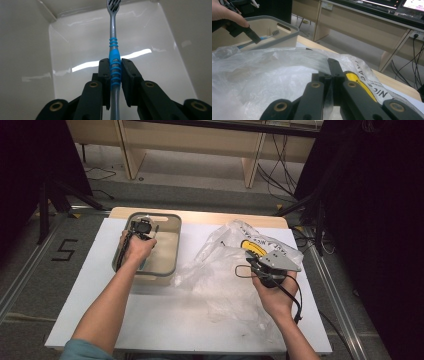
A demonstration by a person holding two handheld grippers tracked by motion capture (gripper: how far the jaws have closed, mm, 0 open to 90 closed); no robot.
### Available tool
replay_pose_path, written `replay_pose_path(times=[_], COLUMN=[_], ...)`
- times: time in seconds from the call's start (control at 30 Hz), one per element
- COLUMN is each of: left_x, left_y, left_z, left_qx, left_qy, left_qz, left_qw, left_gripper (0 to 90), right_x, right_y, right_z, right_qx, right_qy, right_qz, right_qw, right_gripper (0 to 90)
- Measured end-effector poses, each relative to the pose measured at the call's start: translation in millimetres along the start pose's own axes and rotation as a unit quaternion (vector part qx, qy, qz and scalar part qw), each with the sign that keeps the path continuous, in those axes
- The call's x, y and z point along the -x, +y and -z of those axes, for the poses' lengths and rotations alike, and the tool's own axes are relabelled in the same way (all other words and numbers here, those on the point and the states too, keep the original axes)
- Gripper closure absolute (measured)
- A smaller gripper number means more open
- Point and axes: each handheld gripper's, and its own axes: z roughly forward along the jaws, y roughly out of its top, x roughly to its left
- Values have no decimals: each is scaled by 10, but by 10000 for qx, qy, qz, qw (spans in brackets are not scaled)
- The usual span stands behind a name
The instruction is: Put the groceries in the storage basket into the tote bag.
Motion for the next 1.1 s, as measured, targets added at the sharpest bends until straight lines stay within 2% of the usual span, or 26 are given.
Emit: replay_pose_path(times=[0.77,1.1], left_x=[-64,-30], left_y=[46,46], left_z=[321,488], left_qx=[568,757], left_qy=[-12,-118], left_qz=[-68,-162], left_qw=[9984,9969], left_gripper=[780,781], right_x=[-4,-3], right_y=[0,2], right_z=[-3,1], right_qx=[-6,4], right_qy=[9,-6], right_qz=[15,24], right_qw=[10000,10000], right_gripper=[900,900])
